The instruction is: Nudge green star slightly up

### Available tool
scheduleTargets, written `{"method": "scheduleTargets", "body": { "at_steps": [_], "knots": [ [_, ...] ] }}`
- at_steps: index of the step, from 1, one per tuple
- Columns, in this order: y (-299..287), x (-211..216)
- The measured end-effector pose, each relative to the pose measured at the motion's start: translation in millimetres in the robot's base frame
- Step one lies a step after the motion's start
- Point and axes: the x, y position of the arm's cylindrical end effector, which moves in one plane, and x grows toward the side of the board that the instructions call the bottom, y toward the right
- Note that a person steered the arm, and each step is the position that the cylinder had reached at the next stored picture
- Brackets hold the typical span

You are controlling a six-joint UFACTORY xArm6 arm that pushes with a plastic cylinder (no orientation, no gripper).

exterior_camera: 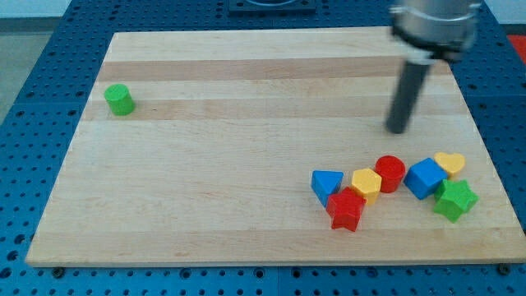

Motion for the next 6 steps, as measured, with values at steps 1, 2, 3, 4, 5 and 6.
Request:
{"method": "scheduleTargets", "body": {
  "at_steps": [1,2,3,4,5,6],
  "knots": [
    [103.2,20.9],
    [123.4,41.3],
    [122.9,93.1],
    [89.2,114.7],
    [31.1,159.5],
    [12.7,162.7]
  ]
}}
